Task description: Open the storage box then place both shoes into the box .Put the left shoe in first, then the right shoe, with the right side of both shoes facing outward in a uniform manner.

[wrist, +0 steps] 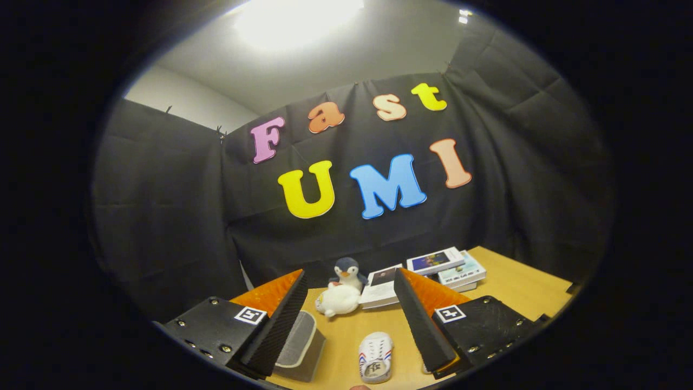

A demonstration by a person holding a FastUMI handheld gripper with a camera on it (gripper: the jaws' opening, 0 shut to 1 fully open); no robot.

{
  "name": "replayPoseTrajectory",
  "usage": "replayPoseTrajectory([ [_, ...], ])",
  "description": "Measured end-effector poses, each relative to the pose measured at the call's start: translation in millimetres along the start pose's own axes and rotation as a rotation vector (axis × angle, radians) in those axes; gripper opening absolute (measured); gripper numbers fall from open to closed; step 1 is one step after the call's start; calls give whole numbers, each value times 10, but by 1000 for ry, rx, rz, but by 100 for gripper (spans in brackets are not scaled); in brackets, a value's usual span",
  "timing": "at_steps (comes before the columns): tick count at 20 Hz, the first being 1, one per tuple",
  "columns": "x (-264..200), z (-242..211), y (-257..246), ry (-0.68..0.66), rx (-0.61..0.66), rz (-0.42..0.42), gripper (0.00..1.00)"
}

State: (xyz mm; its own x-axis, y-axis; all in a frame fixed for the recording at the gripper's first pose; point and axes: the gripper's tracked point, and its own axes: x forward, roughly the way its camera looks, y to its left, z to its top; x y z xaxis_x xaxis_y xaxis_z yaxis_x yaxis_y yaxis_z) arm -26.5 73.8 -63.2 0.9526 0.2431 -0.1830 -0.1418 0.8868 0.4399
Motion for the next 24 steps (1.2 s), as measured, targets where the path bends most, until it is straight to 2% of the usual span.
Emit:
replayPoseTrajectory([
  [4, 87, -384, 126, 112, 193, 75, 99],
  [9, 164, -917, 208, 259, 366, 110, 99],
  [14, 238, -1345, 346, 382, 492, 148, 99],
  [24, 278, -1957, 534, 542, 721, 194, 99],
])
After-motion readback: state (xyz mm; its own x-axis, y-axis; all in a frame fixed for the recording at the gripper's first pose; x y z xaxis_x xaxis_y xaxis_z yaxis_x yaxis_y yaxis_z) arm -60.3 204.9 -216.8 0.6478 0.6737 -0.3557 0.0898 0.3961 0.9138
